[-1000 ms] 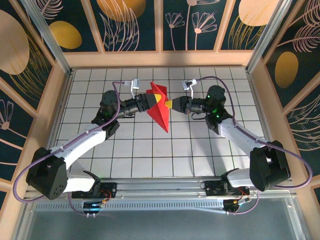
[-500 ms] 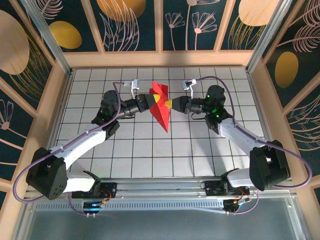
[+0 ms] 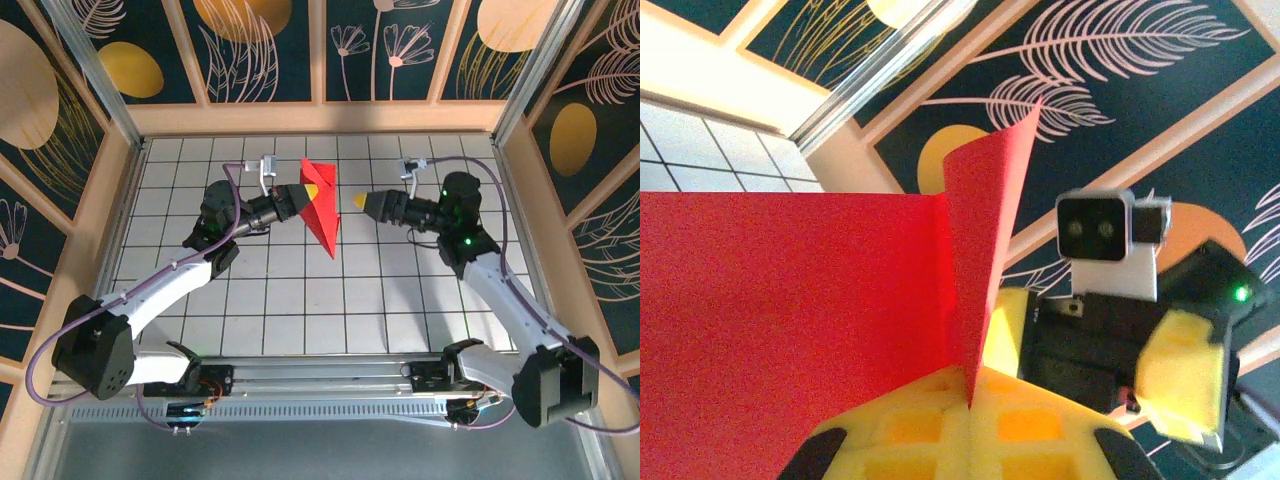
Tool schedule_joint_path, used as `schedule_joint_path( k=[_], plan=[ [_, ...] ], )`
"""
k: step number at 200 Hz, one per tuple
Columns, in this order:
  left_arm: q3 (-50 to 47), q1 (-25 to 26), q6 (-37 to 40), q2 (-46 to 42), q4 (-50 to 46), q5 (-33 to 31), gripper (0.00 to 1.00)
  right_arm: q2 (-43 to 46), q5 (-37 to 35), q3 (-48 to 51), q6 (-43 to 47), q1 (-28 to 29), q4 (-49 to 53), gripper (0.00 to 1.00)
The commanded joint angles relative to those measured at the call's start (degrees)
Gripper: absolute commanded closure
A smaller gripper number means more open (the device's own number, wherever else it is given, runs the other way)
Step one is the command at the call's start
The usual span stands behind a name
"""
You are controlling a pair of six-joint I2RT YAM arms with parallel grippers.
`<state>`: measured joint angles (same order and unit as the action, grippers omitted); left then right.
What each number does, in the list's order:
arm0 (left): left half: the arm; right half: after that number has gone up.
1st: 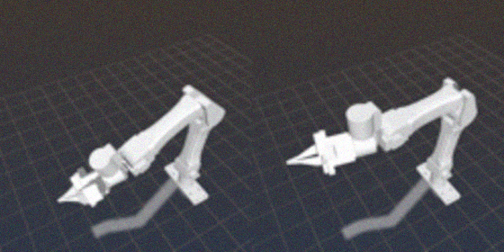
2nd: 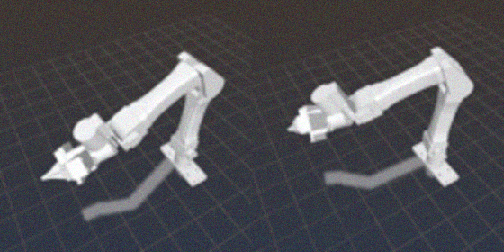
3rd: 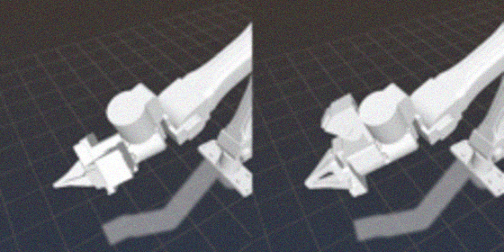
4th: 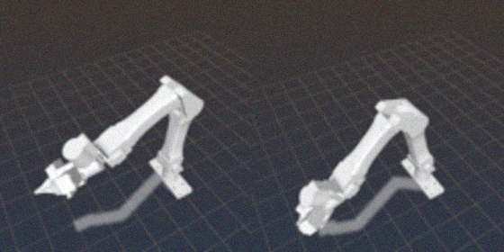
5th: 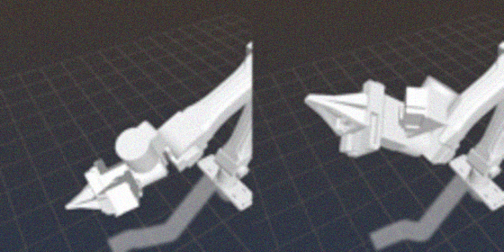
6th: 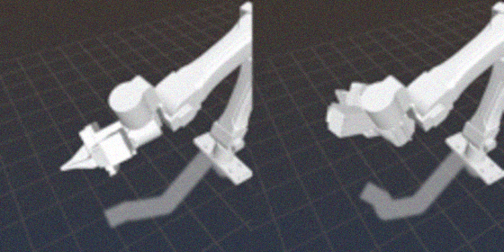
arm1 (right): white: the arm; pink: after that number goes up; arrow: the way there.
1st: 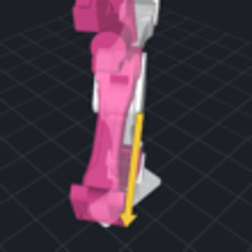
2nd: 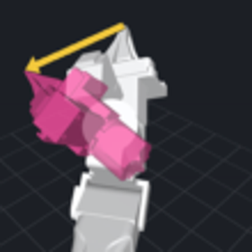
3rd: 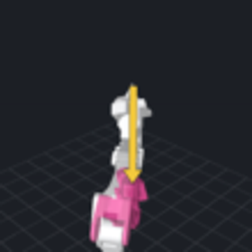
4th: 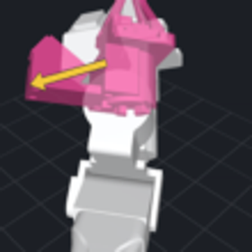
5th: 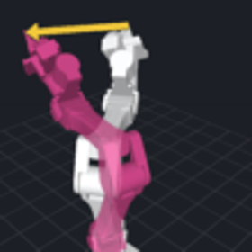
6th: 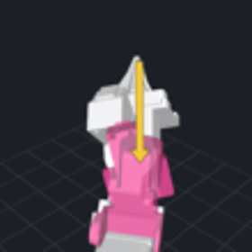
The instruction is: Fold a paper plane with a square sheet of paper (fold left side to right side)
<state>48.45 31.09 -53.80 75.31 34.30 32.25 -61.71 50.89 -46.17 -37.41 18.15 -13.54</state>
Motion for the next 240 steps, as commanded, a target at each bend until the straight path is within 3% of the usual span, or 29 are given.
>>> schedule_joint_path(
  k=[1, 65, 104, 183, 199, 227, 240],
  plan=[
    [1.1, 0.5, -1.1, -0.5, 5.0, -0.5, 1.00, 2.8, -1.5, 6.4, -5.7, 1.0, -3.2, 0.13],
    [2.2, 1.9, -1.8, 1.3, 5.9, -0.3, 1.00, 0.6, -1.8, 12.4, -13.0, 10.0, -20.2, 0.09],
    [2.2, 2.1, -2.9, 1.7, 6.6, 0.0, 1.00, -2.9, -2.9, 10.4, -13.7, 11.0, -26.2, 0.12],
    [2.0, 2.3, -4.6, 2.8, 6.3, 0.9, 1.00, -5.9, -3.9, 5.6, -9.7, 9.9, -21.7, 0.46],
    [1.8, 2.3, -4.6, 2.6, 6.2, 0.7, 1.00, -5.5, -4.8, 4.8, -8.3, 9.9, -19.2, 0.57],
    [1.0, 2.3, -3.5, 2.1, 5.6, -0.4, 0.87, -4.7, -6.0, 4.5, -7.6, 9.6, -17.0, 0.75],
    [1.1, 2.3, -2.1, 1.7, 3.9, -1.5, 0.73, -4.3, -6.7, 4.2, -6.8, 9.5, -15.3, 0.86]
  ],
)
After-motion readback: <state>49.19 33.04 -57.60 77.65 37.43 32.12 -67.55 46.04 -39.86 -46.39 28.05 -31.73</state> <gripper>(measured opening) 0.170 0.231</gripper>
